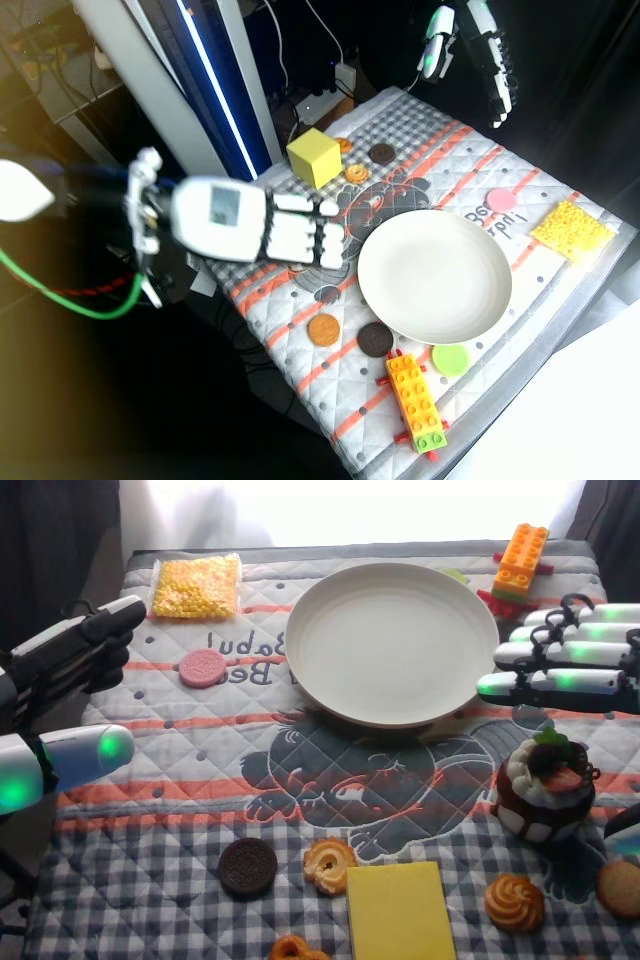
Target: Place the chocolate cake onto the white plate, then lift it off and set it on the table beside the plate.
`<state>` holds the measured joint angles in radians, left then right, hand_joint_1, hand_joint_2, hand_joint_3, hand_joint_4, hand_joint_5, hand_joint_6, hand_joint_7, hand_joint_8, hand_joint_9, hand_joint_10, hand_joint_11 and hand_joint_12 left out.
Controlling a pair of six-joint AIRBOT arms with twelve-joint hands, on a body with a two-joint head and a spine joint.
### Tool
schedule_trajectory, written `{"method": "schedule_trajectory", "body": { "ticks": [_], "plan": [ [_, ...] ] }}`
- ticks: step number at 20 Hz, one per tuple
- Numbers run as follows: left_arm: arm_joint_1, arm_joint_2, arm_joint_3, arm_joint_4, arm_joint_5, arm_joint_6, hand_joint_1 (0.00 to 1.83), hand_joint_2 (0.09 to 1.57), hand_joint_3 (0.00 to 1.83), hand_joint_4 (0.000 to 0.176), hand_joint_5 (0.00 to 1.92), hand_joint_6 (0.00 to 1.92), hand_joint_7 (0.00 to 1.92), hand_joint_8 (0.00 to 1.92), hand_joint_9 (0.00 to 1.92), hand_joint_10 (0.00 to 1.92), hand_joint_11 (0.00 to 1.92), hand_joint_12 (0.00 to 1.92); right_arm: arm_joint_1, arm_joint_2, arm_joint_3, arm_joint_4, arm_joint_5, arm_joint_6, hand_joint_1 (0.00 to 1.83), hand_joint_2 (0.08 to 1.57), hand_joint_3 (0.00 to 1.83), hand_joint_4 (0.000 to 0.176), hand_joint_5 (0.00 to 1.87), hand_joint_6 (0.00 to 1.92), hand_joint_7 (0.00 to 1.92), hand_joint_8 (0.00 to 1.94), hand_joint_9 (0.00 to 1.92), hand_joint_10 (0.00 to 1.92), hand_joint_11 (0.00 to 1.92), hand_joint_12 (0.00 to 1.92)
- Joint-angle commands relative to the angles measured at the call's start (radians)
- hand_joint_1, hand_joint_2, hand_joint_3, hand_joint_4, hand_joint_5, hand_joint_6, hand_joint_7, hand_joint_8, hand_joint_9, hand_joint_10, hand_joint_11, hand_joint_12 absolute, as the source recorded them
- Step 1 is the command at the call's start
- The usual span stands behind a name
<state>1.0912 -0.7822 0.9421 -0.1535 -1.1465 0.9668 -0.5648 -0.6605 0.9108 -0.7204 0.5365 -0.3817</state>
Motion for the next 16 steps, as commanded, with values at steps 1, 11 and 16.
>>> {"method": "schedule_trajectory", "body": {
  "ticks": [1,11,16],
  "plan": [
    [-0.004,0.009,0.003,-0.017,-0.130,-0.010,0.62,1.21,0.00,0.135,0.03,0.00,0.01,0.00,0.06,0.00,0.00,0.38,0.011,0.012,-0.003,0.061,0.116,-0.021,0.58,1.01,0.00,0.102,0.00,0.00,0.00,0.00,0.00,0.00,0.00,0.00],
    [0.019,0.022,0.005,-0.088,-0.212,-0.010,0.69,1.22,0.00,0.111,0.02,0.00,0.00,0.00,0.06,0.01,0.00,0.28,-0.072,0.058,-0.048,0.481,0.316,-0.380,0.61,1.14,0.02,0.023,0.00,0.00,0.00,0.00,0.00,0.00,0.00,0.00],
    [0.019,0.008,0.020,-0.155,-0.336,-0.024,0.55,1.30,0.00,0.146,0.00,0.00,0.00,0.00,0.07,0.01,0.00,0.57,-0.189,0.039,-0.045,0.692,0.566,-0.492,0.60,1.13,0.00,0.031,0.00,0.00,0.00,0.00,0.00,0.00,0.00,0.00]
  ]
}}
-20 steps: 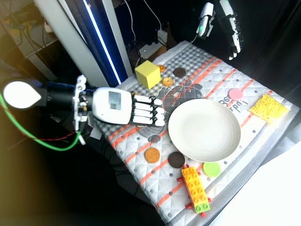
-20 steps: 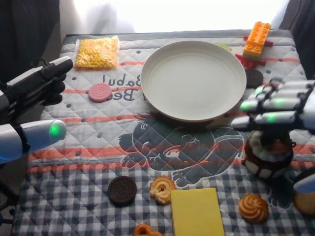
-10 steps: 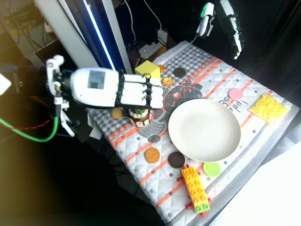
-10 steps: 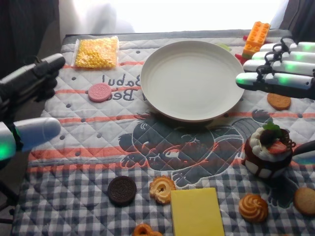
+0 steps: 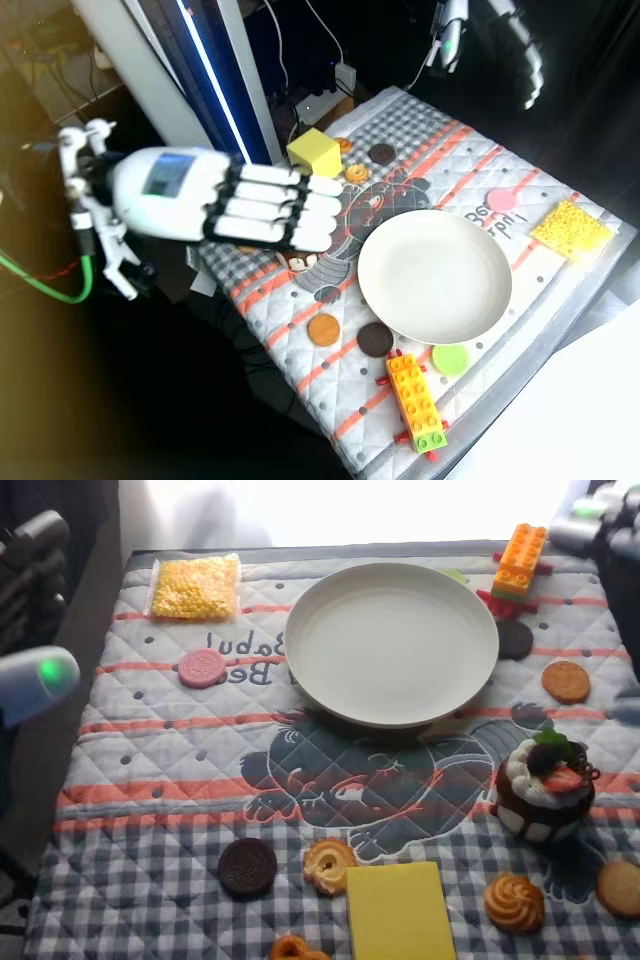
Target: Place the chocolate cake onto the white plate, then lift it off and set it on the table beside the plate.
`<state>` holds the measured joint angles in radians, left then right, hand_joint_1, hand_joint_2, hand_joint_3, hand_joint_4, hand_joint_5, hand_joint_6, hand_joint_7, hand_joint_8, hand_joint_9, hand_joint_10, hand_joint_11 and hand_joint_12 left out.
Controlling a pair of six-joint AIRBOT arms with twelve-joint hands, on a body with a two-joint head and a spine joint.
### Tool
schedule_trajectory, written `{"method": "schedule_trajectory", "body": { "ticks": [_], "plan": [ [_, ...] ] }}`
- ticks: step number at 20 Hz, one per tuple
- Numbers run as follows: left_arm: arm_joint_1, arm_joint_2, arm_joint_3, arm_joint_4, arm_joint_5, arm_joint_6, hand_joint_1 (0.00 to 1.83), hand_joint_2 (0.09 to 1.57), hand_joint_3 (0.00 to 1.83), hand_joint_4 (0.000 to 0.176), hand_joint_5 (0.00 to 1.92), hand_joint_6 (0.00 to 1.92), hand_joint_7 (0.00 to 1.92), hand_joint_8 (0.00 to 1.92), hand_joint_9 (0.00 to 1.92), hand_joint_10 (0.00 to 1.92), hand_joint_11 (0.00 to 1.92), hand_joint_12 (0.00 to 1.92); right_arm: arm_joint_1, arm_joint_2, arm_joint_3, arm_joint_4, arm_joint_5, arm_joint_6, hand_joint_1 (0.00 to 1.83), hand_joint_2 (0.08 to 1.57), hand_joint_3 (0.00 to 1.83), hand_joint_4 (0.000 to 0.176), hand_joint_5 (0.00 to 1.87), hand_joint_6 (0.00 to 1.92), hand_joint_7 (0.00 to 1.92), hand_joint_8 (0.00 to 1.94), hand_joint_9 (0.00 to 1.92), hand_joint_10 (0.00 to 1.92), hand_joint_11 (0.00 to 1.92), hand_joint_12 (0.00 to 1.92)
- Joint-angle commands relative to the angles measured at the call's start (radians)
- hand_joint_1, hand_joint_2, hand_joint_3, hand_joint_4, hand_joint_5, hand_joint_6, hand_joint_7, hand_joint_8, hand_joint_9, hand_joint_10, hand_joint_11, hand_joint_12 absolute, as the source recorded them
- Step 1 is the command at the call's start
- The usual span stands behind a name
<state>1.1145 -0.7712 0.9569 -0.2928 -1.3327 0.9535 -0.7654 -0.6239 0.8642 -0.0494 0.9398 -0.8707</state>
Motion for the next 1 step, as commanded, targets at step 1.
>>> {"method": "schedule_trajectory", "body": {
  "ticks": [1],
  "plan": [
    [-0.004,-0.004,0.006,-0.021,-0.165,-0.014,0.59,1.32,0.01,0.132,0.00,0.00,0.00,0.00,0.03,0.03,0.00,0.34,0.001,-0.002,0.003,0.036,0.190,-0.007,0.59,1.12,0.00,0.028,0.00,0.00,0.00,0.00,0.00,0.00,0.00,0.00]
  ]
}}
